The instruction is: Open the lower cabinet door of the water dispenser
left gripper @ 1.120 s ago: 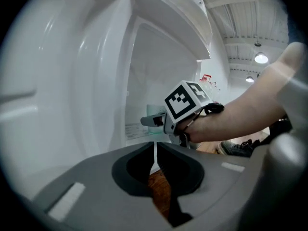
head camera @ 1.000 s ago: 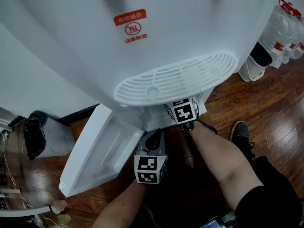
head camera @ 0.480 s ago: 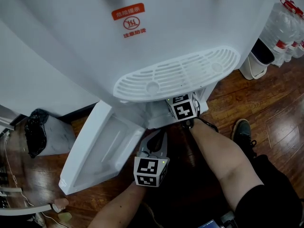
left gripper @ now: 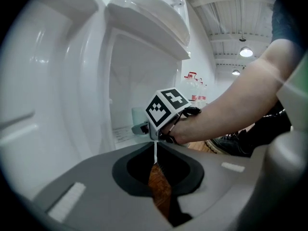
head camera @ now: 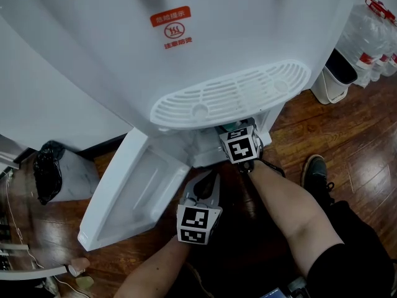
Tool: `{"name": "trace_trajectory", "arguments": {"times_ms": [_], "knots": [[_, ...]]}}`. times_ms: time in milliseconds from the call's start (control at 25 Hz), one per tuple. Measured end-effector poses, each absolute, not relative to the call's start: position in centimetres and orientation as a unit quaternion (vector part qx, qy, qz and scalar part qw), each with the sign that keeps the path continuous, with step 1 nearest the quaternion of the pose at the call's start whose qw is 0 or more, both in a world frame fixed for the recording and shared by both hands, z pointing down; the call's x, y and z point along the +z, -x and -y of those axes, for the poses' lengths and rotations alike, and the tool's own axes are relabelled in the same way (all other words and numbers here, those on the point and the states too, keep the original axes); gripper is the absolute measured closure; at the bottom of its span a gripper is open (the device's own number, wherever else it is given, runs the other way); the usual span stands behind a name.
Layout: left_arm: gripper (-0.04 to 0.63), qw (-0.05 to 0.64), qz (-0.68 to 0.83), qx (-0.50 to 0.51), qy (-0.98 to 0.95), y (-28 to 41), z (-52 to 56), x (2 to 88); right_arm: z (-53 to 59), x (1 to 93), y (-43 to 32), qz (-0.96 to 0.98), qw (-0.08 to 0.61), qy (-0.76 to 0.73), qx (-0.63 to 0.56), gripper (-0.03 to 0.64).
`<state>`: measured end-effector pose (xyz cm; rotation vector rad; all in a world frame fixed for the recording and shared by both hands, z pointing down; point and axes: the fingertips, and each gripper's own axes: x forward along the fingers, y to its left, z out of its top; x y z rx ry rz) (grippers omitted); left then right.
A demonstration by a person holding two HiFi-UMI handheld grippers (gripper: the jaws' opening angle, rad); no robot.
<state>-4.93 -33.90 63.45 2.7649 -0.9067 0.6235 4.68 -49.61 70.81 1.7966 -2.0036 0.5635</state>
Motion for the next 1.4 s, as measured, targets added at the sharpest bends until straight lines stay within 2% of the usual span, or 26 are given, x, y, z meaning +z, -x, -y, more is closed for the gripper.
{"name": "trace_trajectory", "arguments": {"times_ms": [360, 480, 640, 960, 1160, 1280, 1400], "knots": [[0.595, 0.088, 0.301, 0.213, -0.925, 4.4, 33.6, 63.8, 50.3, 71.1, -4.8, 0.721, 0.197, -0.63, 0.213, 0.281], [0.595, 0.054, 0.286, 0.225, -0.93, 4.0, 33.5, 63.3, 49.2, 70.9, -5.1, 0.721, 0.201, -0.626, 0.22, 0.249], [0.595, 0.008, 0.275, 0.237, -0.932, 3.9, 33.3, 62.2, 46.5, 70.5, -5.1, 0.728, 0.218, -0.612, 0.219, 0.249], [0.57, 0.007, 0.28, 0.212, -0.936, 4.6, 32.2, 56.9, 41.2, 66.6, -4.2, 0.75, 0.2, -0.59, 0.222, 0.296], [0.561, 0.011, 0.297, 0.2, -0.934, 5.9, 31.2, 52.0, 37.2, 62.8, -2.5, 0.765, 0.202, -0.574, 0.21, 0.394], [0.561, 0.028, 0.284, 0.194, -0.939, 6.8, 29.9, 48.5, 35.2, 59.5, -1.8, 0.777, 0.202, -0.566, 0.188, 0.515], [0.56, 0.03, 0.263, 0.171, -0.949, 7.1, 28.0, 43.8, 33.5, 56.5, -1.1, 0.792, 0.21, -0.55, 0.163, 0.543]]}}
